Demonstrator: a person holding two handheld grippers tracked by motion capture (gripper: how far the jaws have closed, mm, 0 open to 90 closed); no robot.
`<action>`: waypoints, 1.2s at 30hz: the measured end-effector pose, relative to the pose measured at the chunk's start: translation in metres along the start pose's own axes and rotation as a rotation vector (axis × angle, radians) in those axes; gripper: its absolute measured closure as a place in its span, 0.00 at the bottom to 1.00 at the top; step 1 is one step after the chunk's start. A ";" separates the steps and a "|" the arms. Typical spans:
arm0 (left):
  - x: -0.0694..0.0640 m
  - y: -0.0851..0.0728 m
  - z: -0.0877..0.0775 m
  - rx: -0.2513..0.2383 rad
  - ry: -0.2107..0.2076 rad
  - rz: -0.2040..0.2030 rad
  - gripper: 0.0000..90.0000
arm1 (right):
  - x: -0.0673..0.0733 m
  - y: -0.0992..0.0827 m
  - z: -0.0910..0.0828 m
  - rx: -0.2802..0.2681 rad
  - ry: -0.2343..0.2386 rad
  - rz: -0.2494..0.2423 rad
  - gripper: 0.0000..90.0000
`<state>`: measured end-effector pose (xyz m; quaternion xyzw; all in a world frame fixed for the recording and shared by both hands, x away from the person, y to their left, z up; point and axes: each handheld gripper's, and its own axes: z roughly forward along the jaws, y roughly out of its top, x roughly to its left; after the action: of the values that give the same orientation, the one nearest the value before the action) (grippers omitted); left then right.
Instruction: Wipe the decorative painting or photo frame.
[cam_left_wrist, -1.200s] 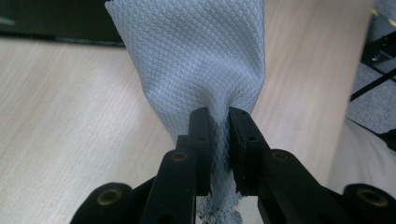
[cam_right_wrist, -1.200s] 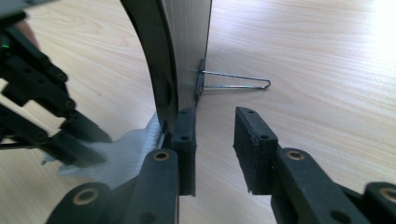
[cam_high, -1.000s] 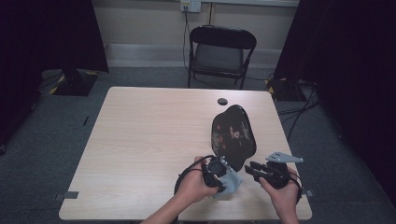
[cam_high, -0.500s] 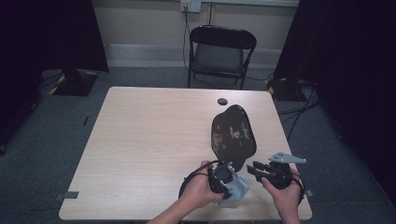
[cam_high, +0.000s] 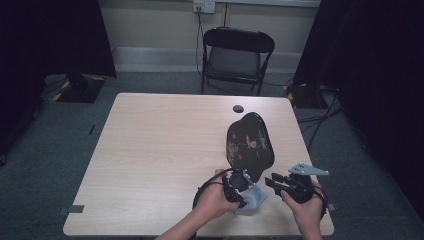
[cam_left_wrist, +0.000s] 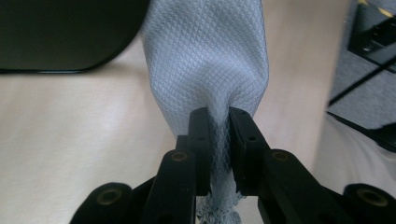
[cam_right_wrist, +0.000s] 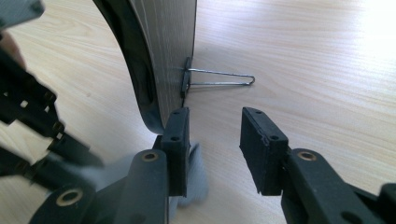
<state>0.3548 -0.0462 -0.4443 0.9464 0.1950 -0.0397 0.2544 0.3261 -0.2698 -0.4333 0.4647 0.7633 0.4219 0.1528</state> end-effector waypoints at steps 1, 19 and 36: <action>0.002 0.000 0.000 0.000 0.001 -0.013 0.89 | 0.000 0.000 0.000 0.001 0.001 -0.003 0.71; 0.004 0.016 -0.032 -0.031 0.018 0.010 0.89 | -0.002 -0.001 0.000 0.001 -0.003 0.004 0.70; -0.010 0.041 -0.080 -0.097 0.047 0.053 0.89 | -0.007 -0.005 -0.001 0.000 -0.014 0.019 0.69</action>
<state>0.3600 -0.0424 -0.3538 0.9385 0.1774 -0.0012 0.2963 0.3263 -0.2770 -0.4376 0.4750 0.7577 0.4202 0.1541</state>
